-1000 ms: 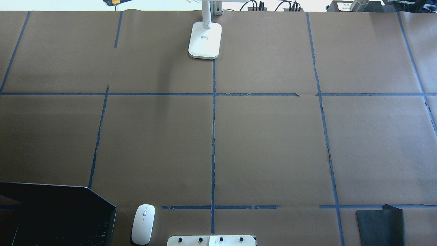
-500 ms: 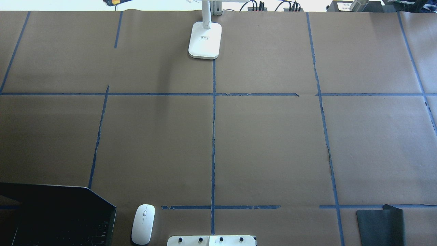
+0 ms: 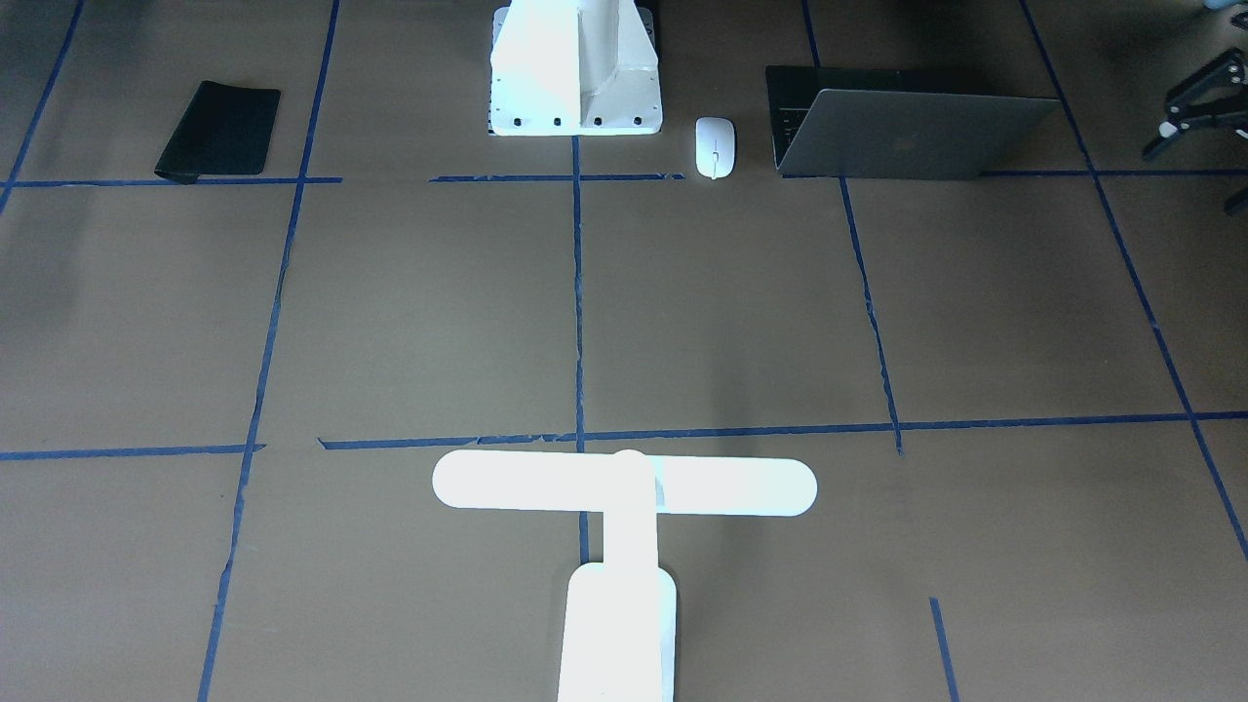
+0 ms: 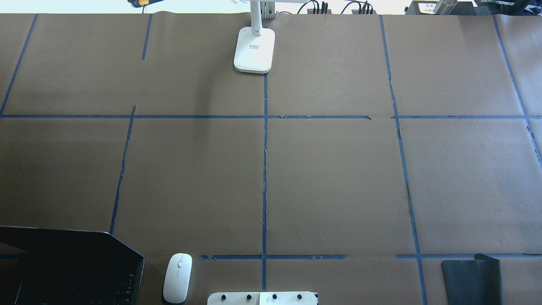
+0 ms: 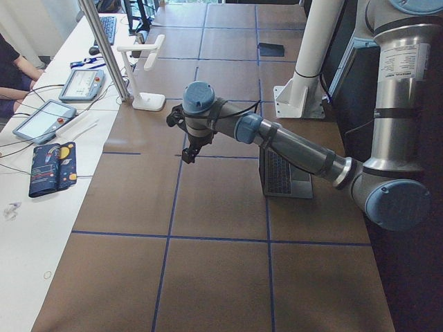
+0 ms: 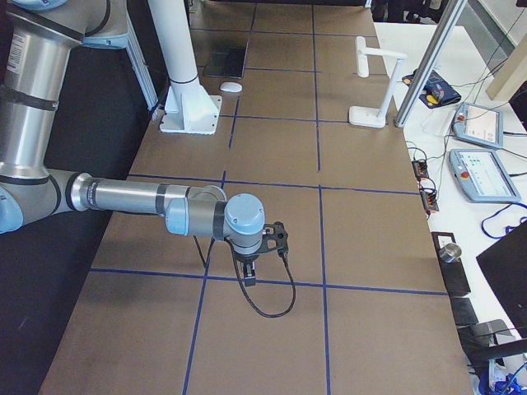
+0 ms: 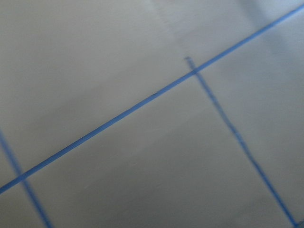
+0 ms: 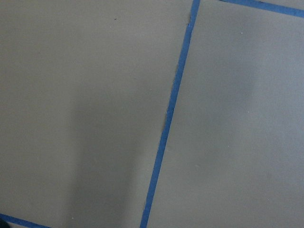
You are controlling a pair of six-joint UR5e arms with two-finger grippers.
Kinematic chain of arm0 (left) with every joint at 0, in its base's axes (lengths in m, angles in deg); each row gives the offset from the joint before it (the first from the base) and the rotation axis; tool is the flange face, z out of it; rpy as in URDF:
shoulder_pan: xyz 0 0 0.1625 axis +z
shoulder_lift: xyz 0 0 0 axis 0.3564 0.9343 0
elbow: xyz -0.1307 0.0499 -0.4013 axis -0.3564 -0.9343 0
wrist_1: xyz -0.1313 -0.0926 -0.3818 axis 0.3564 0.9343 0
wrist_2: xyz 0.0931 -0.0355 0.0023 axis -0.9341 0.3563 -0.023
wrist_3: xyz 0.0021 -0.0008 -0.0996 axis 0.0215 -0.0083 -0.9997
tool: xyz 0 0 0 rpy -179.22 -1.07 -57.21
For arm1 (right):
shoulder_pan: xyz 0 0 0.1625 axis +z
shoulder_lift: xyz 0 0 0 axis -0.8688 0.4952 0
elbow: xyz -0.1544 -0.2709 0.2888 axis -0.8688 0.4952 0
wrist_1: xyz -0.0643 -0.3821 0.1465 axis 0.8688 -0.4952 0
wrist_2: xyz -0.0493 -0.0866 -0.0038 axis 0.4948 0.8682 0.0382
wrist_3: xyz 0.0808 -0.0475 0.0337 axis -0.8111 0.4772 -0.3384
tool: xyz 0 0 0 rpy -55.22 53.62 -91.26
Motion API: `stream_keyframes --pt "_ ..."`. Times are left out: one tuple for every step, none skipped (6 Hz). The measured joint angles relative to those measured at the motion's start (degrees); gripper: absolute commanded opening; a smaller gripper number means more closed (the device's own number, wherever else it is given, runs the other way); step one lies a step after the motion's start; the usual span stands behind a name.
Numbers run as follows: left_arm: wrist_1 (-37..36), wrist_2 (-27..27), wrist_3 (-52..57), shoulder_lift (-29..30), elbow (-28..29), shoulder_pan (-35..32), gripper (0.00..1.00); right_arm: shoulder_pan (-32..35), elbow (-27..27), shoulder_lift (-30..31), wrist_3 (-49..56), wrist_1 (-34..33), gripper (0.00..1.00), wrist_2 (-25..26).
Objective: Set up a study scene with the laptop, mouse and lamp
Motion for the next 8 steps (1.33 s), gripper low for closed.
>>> stream_keyframes --pt "3.6 0.1 -0.2 -0.1 -1.8 3.8 1.00 0.0 0.0 0.0 0.0 0.0 1.00 0.0" --pt "8.2 -0.1 -0.1 -1.3 -4.0 8.6 1.00 0.0 0.0 0.0 0.0 0.0 1.00 -0.1" --pt "14.2 -1.0 0.0 -4.4 -6.0 13.5 1.00 0.0 0.1 0.0 0.0 0.0 1.00 0.0" --pt "21.6 -4.2 0.1 -8.6 -7.1 18.7 1.00 0.0 0.1 0.0 0.0 0.0 1.00 0.0" --pt "27.1 -7.9 0.1 -12.1 -7.5 24.0 1.00 0.0 0.2 0.0 0.0 0.0 1.00 0.0" --pt "29.6 -9.8 0.3 -13.8 -7.8 27.6 1.00 0.0 0.2 0.0 0.0 0.0 1.00 0.0" --pt "30.5 -10.2 0.7 -15.0 -8.9 29.6 1.00 0.0 0.2 0.0 0.0 0.0 1.00 0.0" --pt "30.7 -10.1 0.9 -16.3 -10.2 30.9 0.99 0.0 0.2 0.0 0.0 0.0 1.00 0.0"
